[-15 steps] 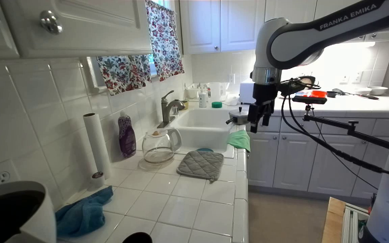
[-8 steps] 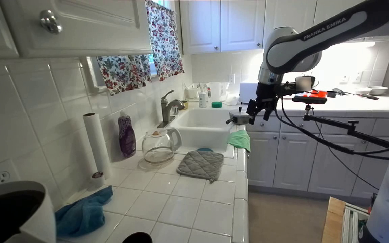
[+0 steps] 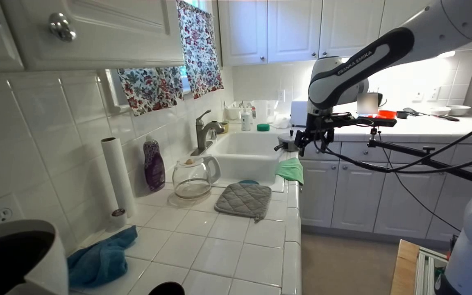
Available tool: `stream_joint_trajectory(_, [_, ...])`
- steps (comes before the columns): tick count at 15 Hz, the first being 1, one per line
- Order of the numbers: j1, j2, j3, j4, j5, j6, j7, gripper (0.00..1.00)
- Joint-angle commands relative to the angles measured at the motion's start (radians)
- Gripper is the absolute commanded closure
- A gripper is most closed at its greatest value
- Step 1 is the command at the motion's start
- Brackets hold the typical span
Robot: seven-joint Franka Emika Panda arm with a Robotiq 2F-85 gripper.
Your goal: Pick up the cloth and the pot, then put them on the left side of the counter
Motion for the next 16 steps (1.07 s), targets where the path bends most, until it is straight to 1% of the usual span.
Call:
stream_joint_trajectory(1, [0.025,0.09,-0.012,0.056,0.052,-0.008,-0.037,0.0])
stream_joint_trajectory(3, [0.035,0.12,-0.015,0.075,0.081,-0.021,-0.076,0.0])
stream_joint_trajectory(4, [0.036,0.121,-0.013,0.08,0.077,-0.038,-0.078,0.0])
stream_joint_trajectory(5, [0.03,0.092,-0.008,0.04,0.044,-0.005,-0.042,0.0])
stream_joint_trajectory(9, [0.034,0.111,-0.009,0.056,0.047,-0.01,-0.049,0.0])
stream_joint_trajectory(10, [0.042,0.109,-0.007,0.048,0.057,-0.023,-0.096,0.0])
stream_joint_trajectory(13, [0.042,0.145,-0.014,0.06,0.005,0.0,-0.217,0.0])
stream_joint_trajectory(15, [0.039,0.163,-0.015,0.068,-0.037,0.017,-0.267,0.0])
stream_joint_trajectory(16, [0.04,0.174,-0.017,0.072,-0.038,0.028,-0.288,0.0])
